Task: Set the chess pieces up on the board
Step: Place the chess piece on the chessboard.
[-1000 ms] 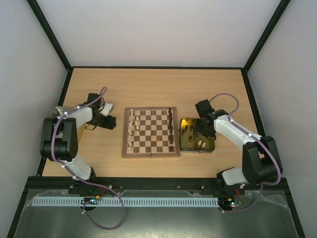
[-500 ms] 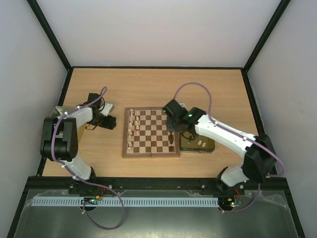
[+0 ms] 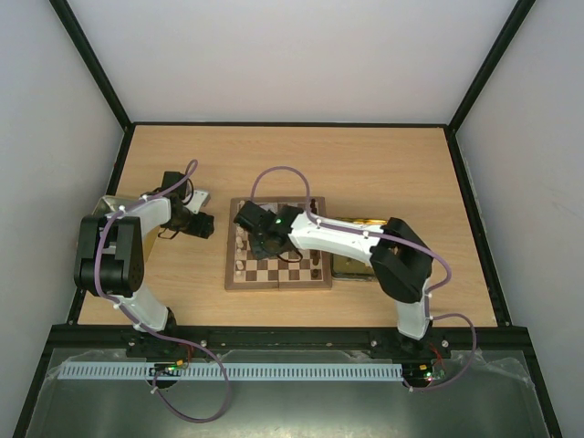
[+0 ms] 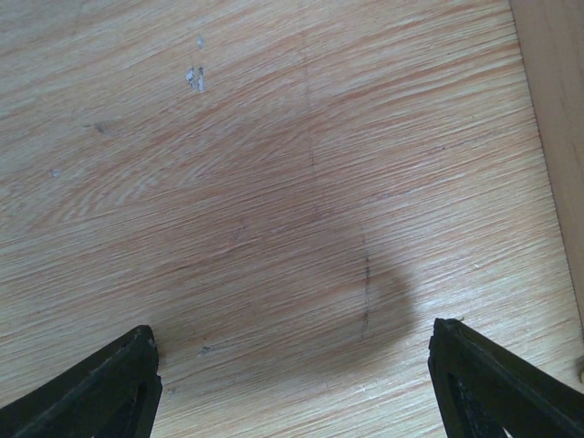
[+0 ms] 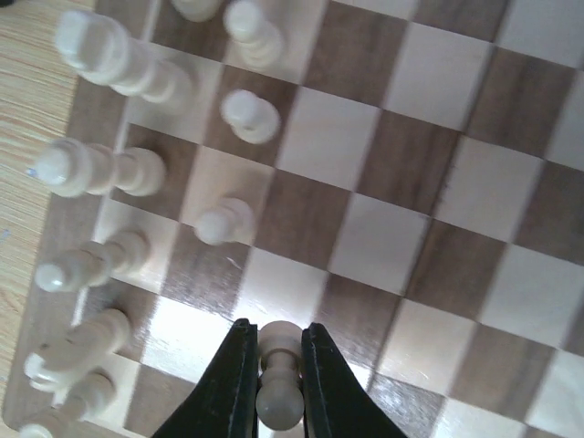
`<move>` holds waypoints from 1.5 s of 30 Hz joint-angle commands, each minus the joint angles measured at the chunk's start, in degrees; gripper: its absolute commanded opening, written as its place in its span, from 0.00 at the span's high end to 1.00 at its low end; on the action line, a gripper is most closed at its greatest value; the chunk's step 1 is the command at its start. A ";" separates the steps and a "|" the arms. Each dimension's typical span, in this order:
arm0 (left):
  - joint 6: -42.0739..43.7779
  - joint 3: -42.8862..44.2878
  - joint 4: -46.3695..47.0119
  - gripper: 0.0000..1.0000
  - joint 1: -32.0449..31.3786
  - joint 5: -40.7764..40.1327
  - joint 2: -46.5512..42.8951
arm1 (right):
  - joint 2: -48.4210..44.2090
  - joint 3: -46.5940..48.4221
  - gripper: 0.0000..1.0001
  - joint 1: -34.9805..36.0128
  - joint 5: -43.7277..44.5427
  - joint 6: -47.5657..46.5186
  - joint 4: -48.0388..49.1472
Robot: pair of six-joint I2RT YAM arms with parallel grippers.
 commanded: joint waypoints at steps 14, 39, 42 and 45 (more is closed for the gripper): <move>0.30 -0.59 -0.82 0.20 0.27 0.66 -0.30 | 8.34 7.68 0.92 1.99 -2.84 -2.43 -0.31; 0.47 -0.81 -0.73 0.20 0.49 0.92 -0.56 | 10.93 9.55 0.89 2.53 -3.48 -3.09 -1.18; 0.52 -0.90 -0.77 0.20 0.64 0.94 -0.73 | 11.14 9.76 0.88 2.53 -3.44 -3.17 -1.19; 0.52 -0.90 -0.64 0.20 0.75 1.01 -0.74 | 11.49 10.23 0.86 2.61 -3.48 -3.12 -1.45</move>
